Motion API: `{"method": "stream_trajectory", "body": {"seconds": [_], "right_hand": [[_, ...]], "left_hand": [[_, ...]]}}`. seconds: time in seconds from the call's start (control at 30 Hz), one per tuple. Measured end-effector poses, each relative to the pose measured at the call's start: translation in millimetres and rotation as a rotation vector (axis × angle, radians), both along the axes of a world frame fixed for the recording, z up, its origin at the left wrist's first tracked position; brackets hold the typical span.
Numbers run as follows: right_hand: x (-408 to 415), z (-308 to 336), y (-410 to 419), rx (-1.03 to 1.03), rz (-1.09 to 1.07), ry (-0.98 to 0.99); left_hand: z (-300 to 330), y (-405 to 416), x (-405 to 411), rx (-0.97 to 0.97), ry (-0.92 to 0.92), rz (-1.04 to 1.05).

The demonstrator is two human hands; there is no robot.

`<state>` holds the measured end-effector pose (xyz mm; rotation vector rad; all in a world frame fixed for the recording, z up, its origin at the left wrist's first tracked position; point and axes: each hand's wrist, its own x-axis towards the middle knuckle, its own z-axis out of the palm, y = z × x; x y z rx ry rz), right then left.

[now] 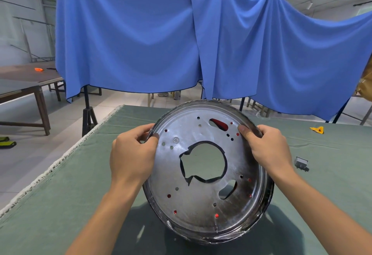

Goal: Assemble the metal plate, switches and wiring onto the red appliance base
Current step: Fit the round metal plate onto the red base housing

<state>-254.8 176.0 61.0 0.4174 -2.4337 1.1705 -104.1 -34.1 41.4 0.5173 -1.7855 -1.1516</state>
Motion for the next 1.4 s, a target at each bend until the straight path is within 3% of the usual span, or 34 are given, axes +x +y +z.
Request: {"method": "stream_trajectory", "body": {"seconds": [1.4], "right_hand": [[2,-7,0,-0.065,0.043,-0.013]], "left_hand": [[-1,-1,8,-0.044,-0.082,-0.097]]}}
